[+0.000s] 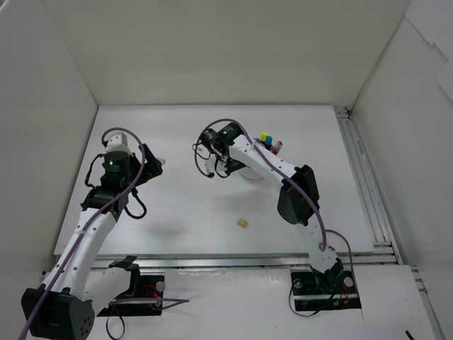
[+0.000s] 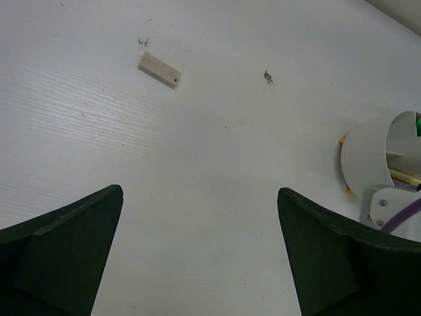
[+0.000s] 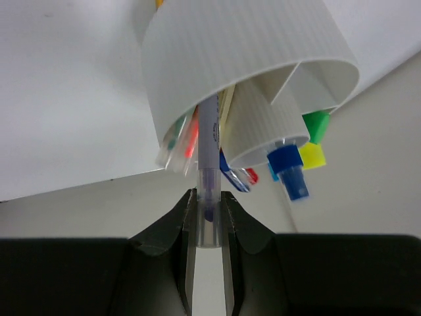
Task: Sort the stationery into containers
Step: Place the pen in the storage box.
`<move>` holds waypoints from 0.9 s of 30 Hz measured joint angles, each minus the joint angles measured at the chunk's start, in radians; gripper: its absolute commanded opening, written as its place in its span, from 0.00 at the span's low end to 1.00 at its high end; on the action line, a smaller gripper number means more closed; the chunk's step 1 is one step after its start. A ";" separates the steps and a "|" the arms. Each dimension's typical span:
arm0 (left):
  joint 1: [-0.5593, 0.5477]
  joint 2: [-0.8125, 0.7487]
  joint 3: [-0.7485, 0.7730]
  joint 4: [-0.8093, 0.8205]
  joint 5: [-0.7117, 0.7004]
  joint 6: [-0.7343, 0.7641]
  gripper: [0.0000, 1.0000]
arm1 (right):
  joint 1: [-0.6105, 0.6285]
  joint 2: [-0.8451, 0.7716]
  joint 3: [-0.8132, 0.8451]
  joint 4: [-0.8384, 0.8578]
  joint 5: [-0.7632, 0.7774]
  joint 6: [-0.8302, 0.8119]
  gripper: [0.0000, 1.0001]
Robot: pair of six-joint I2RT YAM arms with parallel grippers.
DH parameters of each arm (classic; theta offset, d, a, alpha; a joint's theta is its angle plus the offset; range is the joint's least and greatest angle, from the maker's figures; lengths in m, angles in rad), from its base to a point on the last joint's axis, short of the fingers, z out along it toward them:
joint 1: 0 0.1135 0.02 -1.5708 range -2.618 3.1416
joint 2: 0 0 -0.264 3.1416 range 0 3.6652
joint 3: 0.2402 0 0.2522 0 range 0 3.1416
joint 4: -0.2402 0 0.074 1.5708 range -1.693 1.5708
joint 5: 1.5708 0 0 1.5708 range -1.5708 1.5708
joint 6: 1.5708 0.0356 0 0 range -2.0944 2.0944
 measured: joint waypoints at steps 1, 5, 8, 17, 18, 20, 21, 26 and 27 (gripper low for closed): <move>0.002 0.000 0.000 -0.002 -0.002 0.000 0.99 | -0.002 0.016 0.000 0.006 -0.003 -0.002 0.00; 0.010 -0.003 0.000 -0.004 -0.007 0.000 0.99 | -0.004 0.058 0.000 0.030 -0.009 -0.003 0.11; 0.015 -0.003 0.000 -0.004 -0.011 0.000 0.99 | -0.006 0.070 0.000 0.051 -0.008 -0.003 0.17; 0.029 0.006 0.000 -0.004 -0.011 0.000 0.99 | -0.011 0.072 0.000 0.069 -0.007 0.016 0.48; 0.033 0.011 0.000 -0.004 -0.010 0.000 0.99 | -0.011 0.072 0.000 0.069 -0.007 0.020 0.48; 0.041 0.025 0.000 -0.006 -0.011 -0.001 0.99 | -0.011 0.072 0.001 0.073 -0.008 0.028 0.53; 0.046 0.034 0.000 -0.007 -0.011 -0.002 0.99 | -0.011 0.071 0.001 0.076 -0.008 0.036 0.58; 0.079 0.091 0.001 -0.027 -0.010 -0.017 0.99 | -0.011 0.033 0.001 0.114 -0.013 0.076 0.98; 0.084 0.101 0.002 -0.034 -0.010 -0.020 0.99 | -0.011 0.016 0.000 0.122 -0.017 0.079 0.98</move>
